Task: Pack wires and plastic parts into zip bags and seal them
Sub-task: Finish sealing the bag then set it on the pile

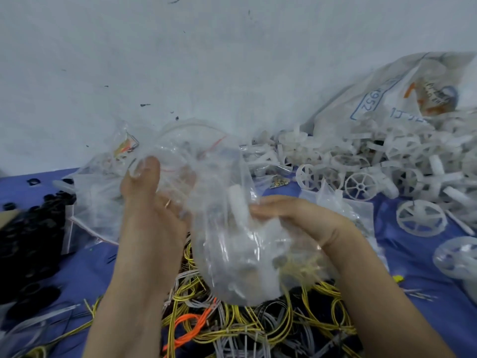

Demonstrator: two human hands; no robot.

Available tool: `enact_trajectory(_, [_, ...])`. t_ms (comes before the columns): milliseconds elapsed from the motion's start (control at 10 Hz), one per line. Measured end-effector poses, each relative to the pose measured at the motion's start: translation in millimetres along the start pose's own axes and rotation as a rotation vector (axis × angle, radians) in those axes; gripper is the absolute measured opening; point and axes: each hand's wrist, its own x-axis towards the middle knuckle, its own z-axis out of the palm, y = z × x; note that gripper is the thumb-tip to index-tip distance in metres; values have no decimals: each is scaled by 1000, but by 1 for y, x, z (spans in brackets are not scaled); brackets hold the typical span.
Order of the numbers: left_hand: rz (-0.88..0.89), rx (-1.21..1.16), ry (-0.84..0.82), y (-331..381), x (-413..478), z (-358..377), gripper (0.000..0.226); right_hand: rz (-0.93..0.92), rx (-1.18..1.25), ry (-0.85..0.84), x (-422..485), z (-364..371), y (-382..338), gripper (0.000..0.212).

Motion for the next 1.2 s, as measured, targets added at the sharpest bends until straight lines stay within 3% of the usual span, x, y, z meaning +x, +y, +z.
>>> enact_trajectory(100, [-73, 197, -152, 0, -3, 0, 107, -107, 265, 177, -8, 7, -11, 24])
enact_trajectory(200, [-182, 301, -297, -11, -7, 4, 101, -216, 376, 209, -12, 6, -12, 30])
enact_trajectory(300, [-127, 487, -285, -19, -9, 9, 69, -217, 227, 238, -11, 1, -15, 41])
enact_trajectory(400, [-21, 521, -206, -21, -8, 9, 44, -242, -28, 313, -14, -1, -14, 47])
enact_trajectory(500, [81, 578, -160, -23, -7, 7, 16, -249, -46, 173, -17, 0, -11, 51])
enact_trajectory(600, [98, 612, -161, -25, -8, 8, 13, -313, -125, 74, -18, -10, -8, 77])
enact_trajectory(700, [-32, 525, -141, -24, -7, 7, 53, -384, -108, 108, -21, -16, -10, 47])
enact_trajectory(800, [-129, 383, -132, -19, -7, 5, 89, -441, -51, 175, -22, -23, -12, 51])
enact_trajectory(900, [-126, 322, -166, -16, -8, 9, 67, -430, -77, 273, -22, -29, -13, 68])
enact_trajectory(1000, [-134, 335, -177, -16, -10, 12, 52, -449, -94, 253, -23, -31, -13, 63])
enact_trajectory(1200, [-126, 367, -180, -12, -10, 10, 47, -482, -53, 209, -26, -33, -14, 47])
